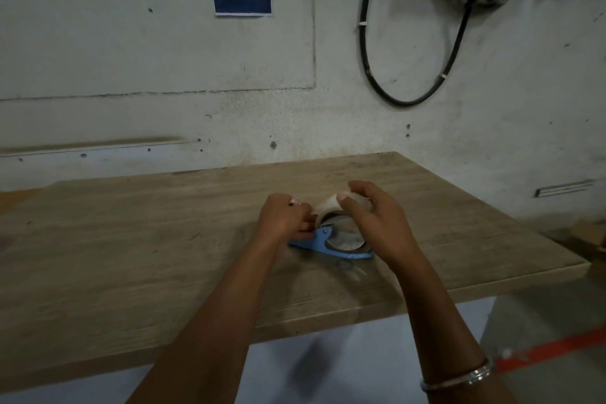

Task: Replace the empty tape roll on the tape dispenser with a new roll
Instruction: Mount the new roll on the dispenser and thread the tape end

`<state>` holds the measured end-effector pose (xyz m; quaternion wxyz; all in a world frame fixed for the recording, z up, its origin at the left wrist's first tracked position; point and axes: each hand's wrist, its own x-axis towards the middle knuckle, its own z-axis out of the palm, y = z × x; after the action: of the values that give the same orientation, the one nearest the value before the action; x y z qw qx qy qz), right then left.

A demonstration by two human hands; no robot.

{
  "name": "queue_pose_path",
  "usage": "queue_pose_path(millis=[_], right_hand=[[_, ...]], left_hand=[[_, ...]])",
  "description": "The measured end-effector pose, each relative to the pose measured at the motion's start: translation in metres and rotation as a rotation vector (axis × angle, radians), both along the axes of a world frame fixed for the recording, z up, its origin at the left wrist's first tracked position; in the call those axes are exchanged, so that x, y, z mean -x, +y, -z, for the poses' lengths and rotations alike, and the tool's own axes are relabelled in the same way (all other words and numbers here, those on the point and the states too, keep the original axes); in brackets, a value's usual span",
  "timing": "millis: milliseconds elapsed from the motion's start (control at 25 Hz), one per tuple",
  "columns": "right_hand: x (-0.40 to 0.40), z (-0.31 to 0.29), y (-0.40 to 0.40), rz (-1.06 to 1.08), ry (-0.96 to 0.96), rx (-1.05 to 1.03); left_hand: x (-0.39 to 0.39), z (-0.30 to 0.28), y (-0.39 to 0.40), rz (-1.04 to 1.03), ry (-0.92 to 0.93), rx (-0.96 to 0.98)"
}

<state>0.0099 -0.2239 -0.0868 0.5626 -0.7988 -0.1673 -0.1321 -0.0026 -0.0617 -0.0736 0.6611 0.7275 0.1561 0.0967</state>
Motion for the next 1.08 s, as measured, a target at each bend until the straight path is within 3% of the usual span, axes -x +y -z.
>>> queue_pose_path(millis=[200, 440, 720, 920, 1080], right_hand=[[-0.015, 0.008, -0.008, -0.068, -0.018, 0.092], [-0.021, 0.001, -0.009, -0.105, -0.037, 0.114], [-0.03, 0.003, -0.018, -0.207, -0.021, 0.047], [-0.031, 0.009, -0.019, -0.234, -0.032, -0.023], [-0.032, 0.023, -0.025, -0.365, 0.116, -0.288]], left_hand=[[-0.009, 0.008, 0.016, -0.142, -0.091, -0.028], [-0.01, 0.011, 0.033, -0.087, -0.006, -0.06], [-0.005, 0.011, 0.037, 0.04, 0.066, 0.048], [-0.005, 0.027, 0.043, 0.027, 0.058, 0.188], [-0.005, 0.034, 0.049, 0.004, 0.038, 0.241]])
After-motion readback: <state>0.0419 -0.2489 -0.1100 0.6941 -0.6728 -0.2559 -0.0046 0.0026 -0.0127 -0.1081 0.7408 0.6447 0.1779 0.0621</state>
